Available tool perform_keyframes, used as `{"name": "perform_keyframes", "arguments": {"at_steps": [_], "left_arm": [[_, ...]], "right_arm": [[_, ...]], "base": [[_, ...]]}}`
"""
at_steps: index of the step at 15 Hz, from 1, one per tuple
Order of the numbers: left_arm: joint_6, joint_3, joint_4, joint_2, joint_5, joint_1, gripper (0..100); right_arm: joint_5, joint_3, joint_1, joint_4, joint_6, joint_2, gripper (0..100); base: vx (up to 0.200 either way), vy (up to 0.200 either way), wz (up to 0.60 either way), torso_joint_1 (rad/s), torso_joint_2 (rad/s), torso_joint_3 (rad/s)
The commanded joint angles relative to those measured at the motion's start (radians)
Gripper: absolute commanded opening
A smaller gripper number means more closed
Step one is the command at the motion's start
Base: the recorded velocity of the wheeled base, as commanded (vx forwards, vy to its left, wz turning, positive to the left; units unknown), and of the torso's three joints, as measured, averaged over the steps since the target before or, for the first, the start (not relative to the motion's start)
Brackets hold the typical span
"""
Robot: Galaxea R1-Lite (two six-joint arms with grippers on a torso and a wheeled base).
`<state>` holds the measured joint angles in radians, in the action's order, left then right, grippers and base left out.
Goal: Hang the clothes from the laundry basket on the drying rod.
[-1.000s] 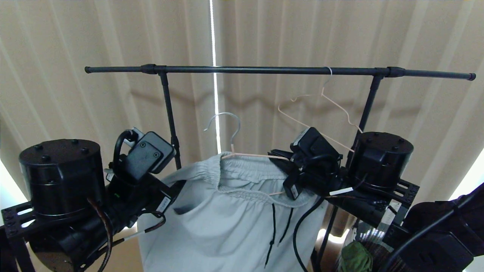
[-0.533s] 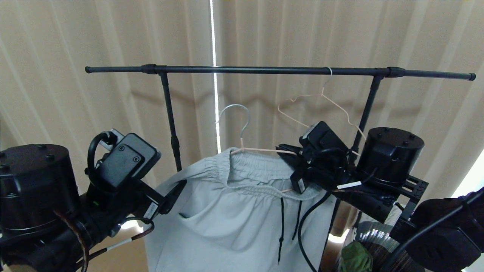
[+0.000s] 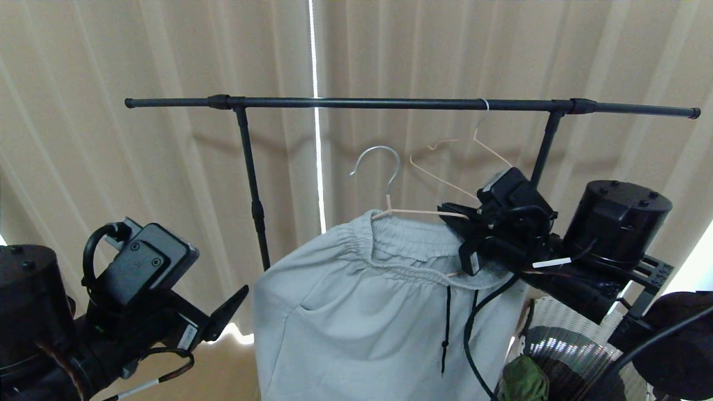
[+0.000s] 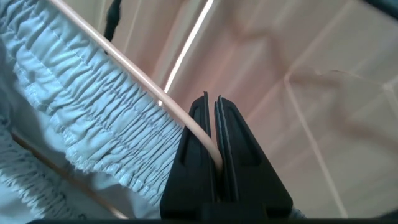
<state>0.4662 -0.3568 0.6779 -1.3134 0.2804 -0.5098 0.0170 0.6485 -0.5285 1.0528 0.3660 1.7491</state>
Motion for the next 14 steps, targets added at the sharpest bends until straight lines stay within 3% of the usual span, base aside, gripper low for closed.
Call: {"name": "perform_keyframes", "arguments": {"at_steps": [1,4,6,9,10,14], "left_arm": [[-0.001,0.038,0.000,-0.003,-0.040,0.040,100],[-0.023,0.047,0.002,-0.036,-0.155,0.028,100],[-0.032,0.032,0.022,-0.081,-0.175,-0.003,100],[-0.092,0.035,0.190,-0.188,-0.176,-0.021,100],[-0.098,0.041,0.232,-0.205,-0.179,-0.019,0],[-0.093,0.053,0.247,-0.204,-0.178,-0.013,0]], "right_arm": [[0.006,-0.004,0.010,-0.002,-0.001,-0.056,0],[0.009,0.006,0.004,0.000,-0.036,-0.086,0],[0.011,0.006,-0.015,0.000,-0.064,-0.100,0],[0.021,0.006,-0.038,0.000,-0.065,-0.115,0],[0.029,0.006,-0.050,0.000,-0.065,-0.122,0],[0.031,0.008,-0.061,0.000,-0.064,-0.129,0]], "base": [[0.000,0.000,0.00,0.000,0.00,0.000],[0.000,0.000,0.00,0.000,0.00,0.000],[0.000,0.000,0.00,0.000,0.00,0.000],[0.000,0.000,0.00,0.000,0.00,0.000],[0.000,0.000,0.00,0.000,0.00,0.000],[0.000,0.000,0.00,0.000,0.00,0.000]]}}
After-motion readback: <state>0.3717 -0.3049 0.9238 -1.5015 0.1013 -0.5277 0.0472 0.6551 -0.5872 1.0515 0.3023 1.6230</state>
